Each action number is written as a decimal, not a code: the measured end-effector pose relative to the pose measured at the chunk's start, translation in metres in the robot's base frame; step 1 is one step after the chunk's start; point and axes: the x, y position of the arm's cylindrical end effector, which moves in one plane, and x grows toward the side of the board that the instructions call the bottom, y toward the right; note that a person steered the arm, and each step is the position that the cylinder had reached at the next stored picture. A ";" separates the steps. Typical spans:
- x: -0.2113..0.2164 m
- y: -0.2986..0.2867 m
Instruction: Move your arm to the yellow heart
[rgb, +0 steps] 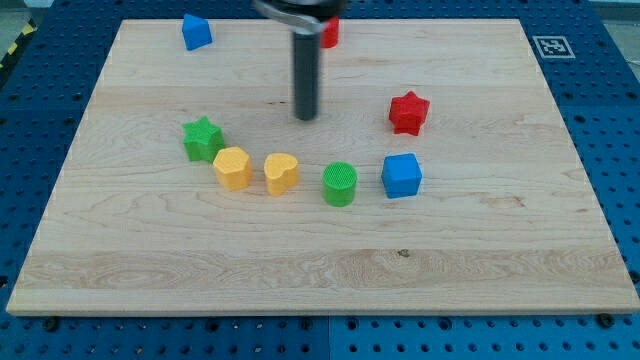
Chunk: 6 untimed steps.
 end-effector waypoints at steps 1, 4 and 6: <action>-0.013 -0.093; 0.151 -0.135; 0.165 -0.071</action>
